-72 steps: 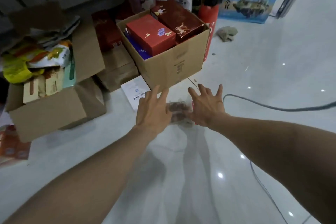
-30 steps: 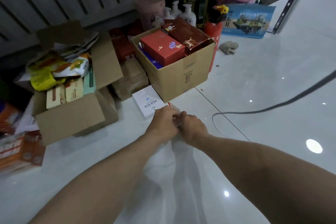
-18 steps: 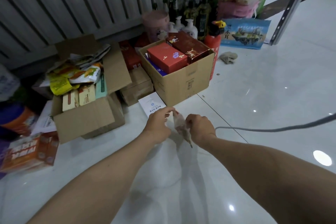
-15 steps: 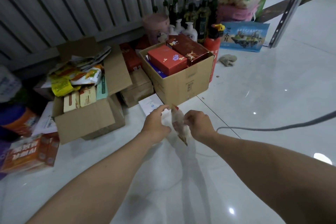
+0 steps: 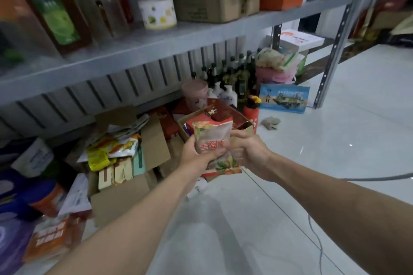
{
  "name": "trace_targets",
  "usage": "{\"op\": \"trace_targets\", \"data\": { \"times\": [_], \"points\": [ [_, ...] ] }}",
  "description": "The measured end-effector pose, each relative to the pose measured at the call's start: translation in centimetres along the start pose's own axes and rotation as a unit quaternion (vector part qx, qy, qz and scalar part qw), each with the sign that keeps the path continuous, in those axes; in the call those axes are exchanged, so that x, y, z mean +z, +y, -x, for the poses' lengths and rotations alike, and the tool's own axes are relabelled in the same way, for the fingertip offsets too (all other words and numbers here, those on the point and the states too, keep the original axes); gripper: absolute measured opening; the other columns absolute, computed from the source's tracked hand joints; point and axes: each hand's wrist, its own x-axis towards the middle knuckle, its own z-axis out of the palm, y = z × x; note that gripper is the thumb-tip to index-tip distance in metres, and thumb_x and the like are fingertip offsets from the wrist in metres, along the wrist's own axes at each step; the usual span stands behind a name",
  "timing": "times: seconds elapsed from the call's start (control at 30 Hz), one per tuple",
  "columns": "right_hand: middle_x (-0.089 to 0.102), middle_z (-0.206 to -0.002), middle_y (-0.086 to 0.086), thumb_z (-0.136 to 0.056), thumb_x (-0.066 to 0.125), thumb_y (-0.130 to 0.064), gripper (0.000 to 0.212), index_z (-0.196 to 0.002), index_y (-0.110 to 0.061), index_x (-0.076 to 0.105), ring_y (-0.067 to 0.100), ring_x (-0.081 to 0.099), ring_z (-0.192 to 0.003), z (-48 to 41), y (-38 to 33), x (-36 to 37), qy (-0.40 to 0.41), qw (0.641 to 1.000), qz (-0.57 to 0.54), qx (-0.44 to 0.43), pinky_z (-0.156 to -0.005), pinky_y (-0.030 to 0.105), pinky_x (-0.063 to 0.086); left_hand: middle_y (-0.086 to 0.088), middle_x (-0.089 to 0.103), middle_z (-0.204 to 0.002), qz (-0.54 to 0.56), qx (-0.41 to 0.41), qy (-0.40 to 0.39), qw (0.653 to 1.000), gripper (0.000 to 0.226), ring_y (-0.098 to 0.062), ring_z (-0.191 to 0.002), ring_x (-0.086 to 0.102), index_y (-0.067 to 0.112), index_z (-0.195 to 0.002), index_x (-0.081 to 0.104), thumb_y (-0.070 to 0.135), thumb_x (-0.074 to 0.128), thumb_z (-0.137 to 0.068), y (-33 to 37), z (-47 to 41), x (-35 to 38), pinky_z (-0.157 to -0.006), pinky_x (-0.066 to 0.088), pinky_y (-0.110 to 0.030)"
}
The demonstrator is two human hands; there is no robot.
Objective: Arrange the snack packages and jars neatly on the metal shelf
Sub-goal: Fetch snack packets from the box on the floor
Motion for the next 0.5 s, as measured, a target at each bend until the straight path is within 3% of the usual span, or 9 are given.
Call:
{"op": "trace_targets", "data": {
  "times": [0.07,0.2,0.27,0.33,0.4,0.5],
  "points": [
    [0.074,-0.102,0.012,-0.074,0.081,-0.012,0.044,-0.115,-0.008,0.065,0.028,0.073,-0.088,1.4,-4.5,0.1,0.02,0.999,0.021,-0.035,-0.082,0.043,0.058,-0.002,0.072,-0.105,-0.008,0.028,-0.027,0.999,0.056,-0.019,-0.095,0.07,0.021,-0.116,0.058,0.013,0.085,-0.068,4.7,0.5,0.5,-0.083,0.058,-0.042],
    [0.074,-0.104,0.012,-0.07,0.084,-0.014,0.039,-0.108,-0.013,0.072,0.03,0.071,-0.095,5.1,-16.0,0.2,0.037,0.995,0.057,-0.071,-0.09,0.047,0.053,-0.008,0.073,-0.106,0.023,0.044,-0.078,0.996,0.045,-0.026,-0.097,0.07,0.016,-0.119,0.059,-0.002,0.072,-0.079,16.2,2.8,1.4,-0.085,0.057,-0.043],
    [0.073,-0.105,0.017,-0.067,0.087,-0.021,0.036,-0.101,-0.018,0.075,0.03,0.064,-0.093,7.3,-22.9,0.5,0.033,0.993,0.076,-0.083,-0.083,0.042,0.045,-0.011,0.072,-0.108,0.028,0.055,-0.093,0.994,0.04,-0.029,-0.1,0.069,0.015,-0.117,0.06,-0.003,0.069,-0.082,22.8,4.1,1.9,-0.088,0.055,-0.043],
    [0.068,-0.109,0.025,-0.056,0.092,-0.032,0.049,-0.1,-0.019,0.075,0.03,0.056,-0.091,9.7,-29.9,1.1,0.039,0.991,0.091,-0.088,-0.077,0.041,0.036,-0.009,0.073,-0.107,0.025,0.064,-0.1,0.993,0.037,-0.028,-0.1,0.068,0.016,-0.114,0.061,0.0,0.07,-0.082,29.7,5.9,2.3,-0.088,0.055,-0.042],
    [0.069,-0.109,0.023,-0.053,0.093,-0.036,0.056,-0.103,-0.019,0.074,0.032,0.057,-0.093,12.5,-37.9,2.0,0.031,0.991,0.098,-0.081,-0.076,0.041,0.039,-0.005,0.074,-0.104,0.016,0.078,-0.101,0.992,0.037,-0.023,-0.096,0.07,0.018,-0.114,0.062,0.003,0.072,-0.081,37.6,7.4,2.8,-0.08,0.057,-0.036],
    [0.075,-0.095,0.005,-0.073,0.082,-0.02,0.025,-0.098,-0.02,0.075,0.026,0.064,-0.084,16.1,-48.0,3.5,0.026,0.986,0.13,-0.105,-0.071,0.035,0.043,-0.006,0.075,-0.096,0.032,0.093,-0.091,0.991,0.035,-0.024,-0.088,0.071,0.019,-0.107,0.063,-0.002,0.071,-0.08,47.5,9.7,3.2,-0.075,0.058,-0.038]
  ]
}}
